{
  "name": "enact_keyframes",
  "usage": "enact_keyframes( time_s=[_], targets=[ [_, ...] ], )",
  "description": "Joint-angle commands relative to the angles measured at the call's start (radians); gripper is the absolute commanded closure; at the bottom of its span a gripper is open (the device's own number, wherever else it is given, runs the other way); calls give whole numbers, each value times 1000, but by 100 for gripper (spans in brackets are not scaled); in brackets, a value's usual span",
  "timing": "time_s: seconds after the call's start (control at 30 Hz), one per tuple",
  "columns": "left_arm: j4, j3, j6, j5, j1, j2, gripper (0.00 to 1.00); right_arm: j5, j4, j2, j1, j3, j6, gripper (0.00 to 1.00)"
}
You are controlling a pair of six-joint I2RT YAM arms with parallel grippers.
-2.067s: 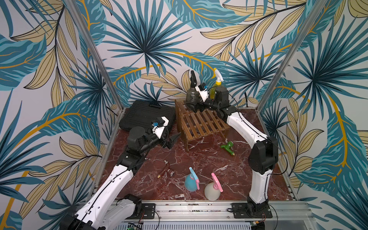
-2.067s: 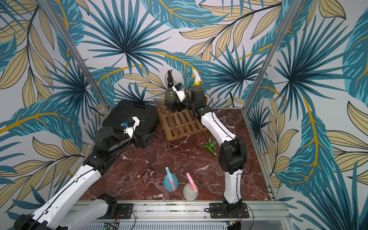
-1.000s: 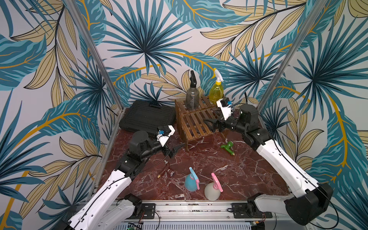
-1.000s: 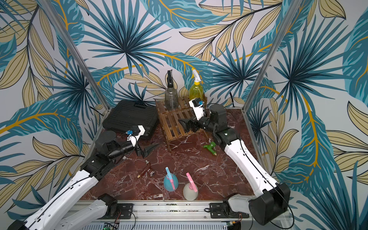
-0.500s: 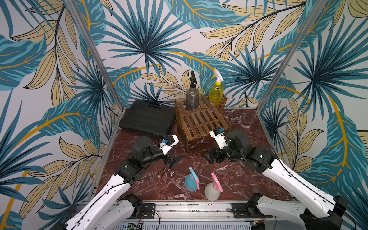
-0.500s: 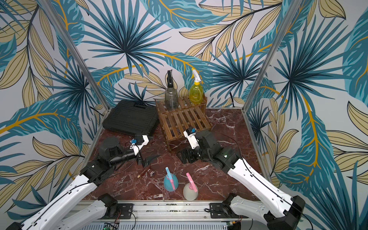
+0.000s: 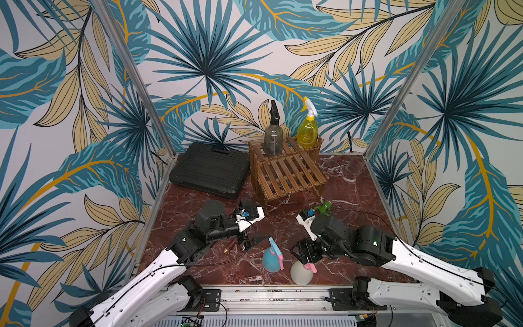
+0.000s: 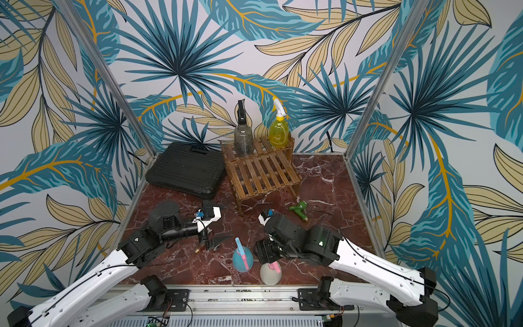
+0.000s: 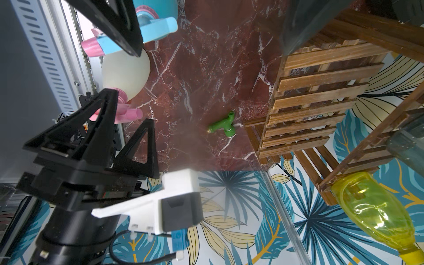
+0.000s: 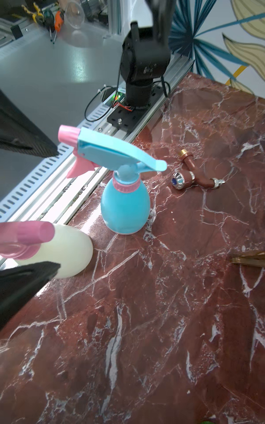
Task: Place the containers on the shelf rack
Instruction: 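Pick up a container from the center of the board.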
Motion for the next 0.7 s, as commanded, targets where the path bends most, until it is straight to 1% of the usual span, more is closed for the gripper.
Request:
enact_keyframes(
  time_s=[0.0,0.13,0.47,0.67],
  targets=[
    [-20,-13,20,-13,-17,-10,0,55,-44,-1,19,-40,74,31],
    [-25,-13,21,-22,-25,-11,0,60,-54,20,42,-59,88,42],
    [-27,-14,23,-39,-28,-18,0,87,-142,49,78,-35,117,70],
    [-21,-15,19,-52,-28,-20,0,149,-191,73,86,7,112,80]
  ],
)
